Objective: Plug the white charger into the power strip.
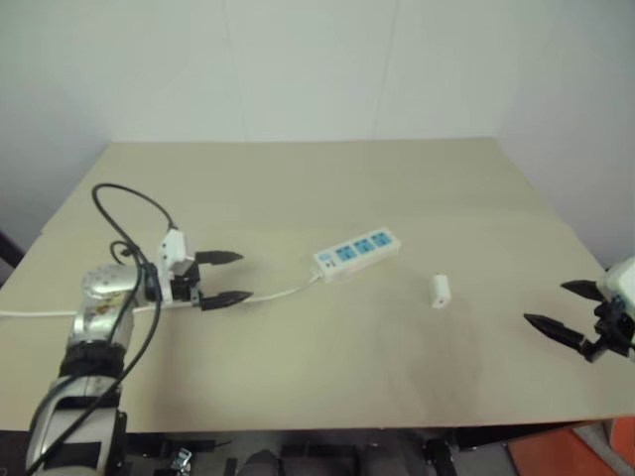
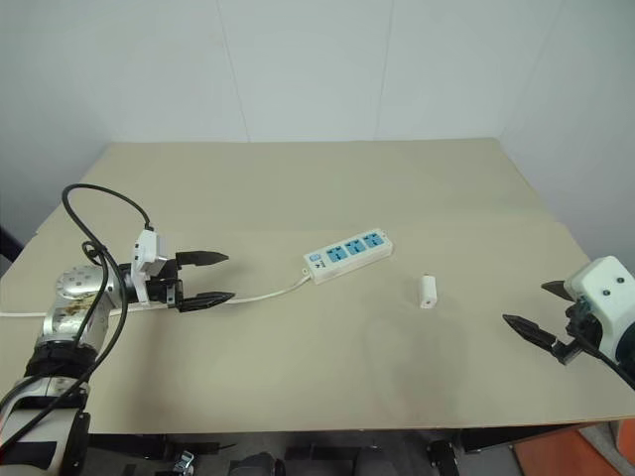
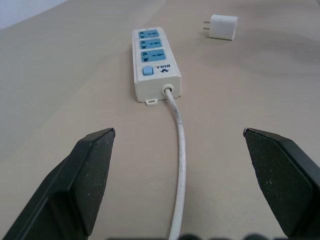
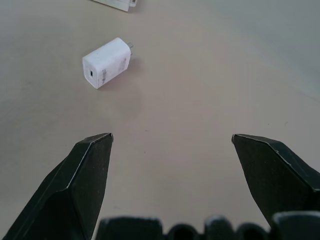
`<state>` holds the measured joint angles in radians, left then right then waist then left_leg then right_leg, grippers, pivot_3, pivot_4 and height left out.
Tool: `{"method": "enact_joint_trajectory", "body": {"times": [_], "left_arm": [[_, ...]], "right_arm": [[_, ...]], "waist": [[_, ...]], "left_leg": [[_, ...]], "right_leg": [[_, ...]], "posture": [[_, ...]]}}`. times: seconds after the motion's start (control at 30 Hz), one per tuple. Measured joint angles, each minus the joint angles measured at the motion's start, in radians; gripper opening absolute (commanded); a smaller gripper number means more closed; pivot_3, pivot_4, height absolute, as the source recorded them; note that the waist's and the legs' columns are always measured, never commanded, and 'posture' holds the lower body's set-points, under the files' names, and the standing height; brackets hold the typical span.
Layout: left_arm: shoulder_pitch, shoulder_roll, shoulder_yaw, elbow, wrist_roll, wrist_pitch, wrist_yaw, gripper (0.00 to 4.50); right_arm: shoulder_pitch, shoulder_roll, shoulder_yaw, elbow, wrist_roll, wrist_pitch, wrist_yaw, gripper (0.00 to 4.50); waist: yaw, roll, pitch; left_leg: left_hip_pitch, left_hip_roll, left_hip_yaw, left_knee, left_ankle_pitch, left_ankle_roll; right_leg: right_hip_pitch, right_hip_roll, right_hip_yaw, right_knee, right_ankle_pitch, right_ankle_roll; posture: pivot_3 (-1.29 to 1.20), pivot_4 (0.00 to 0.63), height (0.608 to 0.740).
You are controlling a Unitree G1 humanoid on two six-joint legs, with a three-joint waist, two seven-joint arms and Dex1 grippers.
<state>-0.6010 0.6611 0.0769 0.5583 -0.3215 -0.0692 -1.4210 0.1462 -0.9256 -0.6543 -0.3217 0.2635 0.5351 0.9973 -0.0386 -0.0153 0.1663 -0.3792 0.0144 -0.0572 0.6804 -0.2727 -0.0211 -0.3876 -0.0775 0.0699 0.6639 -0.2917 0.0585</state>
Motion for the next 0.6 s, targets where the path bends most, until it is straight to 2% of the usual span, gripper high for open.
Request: {"method": "enact_joint_trajectory", "body": {"times": [0.27,0.5,0.6], "left_arm": [[-0.012,-0.017,0.001,0.041,0.011,-0.044,0.027,4.48],[-0.186,-0.241,-0.024,0.361,0.117,-0.286,0.209,4.48],[-0.262,-0.298,-0.033,0.491,0.15,-0.339,0.239,4.48]], "right_arm": [[0.023,0.0,0.0,-0.047,0.02,0.001,-0.012,4.5],[-0.074,0.031,0.089,-0.166,0.064,0.056,-0.123,4.5],[-0.083,0.049,0.117,-0.215,0.076,0.083,-0.162,4.5]], "waist": [[0.0,0.0,0.0],[0.024,-0.002,0.0],[0.025,-0.002,0.0]], "left_leg": [[0.001,0.0,0.0,0.0,0.0,0.0],[-0.002,-0.001,-0.001,0.002,0.0,0.0],[-0.006,-0.001,-0.001,0.003,0.0,0.0]], "right_leg": [[0.0,0.0,0.0,0.0,0.0,0.0],[0.0,0.0,-0.001,0.0,0.0,0.001],[-0.002,0.0,-0.001,-0.001,0.0,0.001]], "posture": [[0.0,0.15,0.74],[0.0,0.15,0.74],[0.0,0.15,0.74]]}}
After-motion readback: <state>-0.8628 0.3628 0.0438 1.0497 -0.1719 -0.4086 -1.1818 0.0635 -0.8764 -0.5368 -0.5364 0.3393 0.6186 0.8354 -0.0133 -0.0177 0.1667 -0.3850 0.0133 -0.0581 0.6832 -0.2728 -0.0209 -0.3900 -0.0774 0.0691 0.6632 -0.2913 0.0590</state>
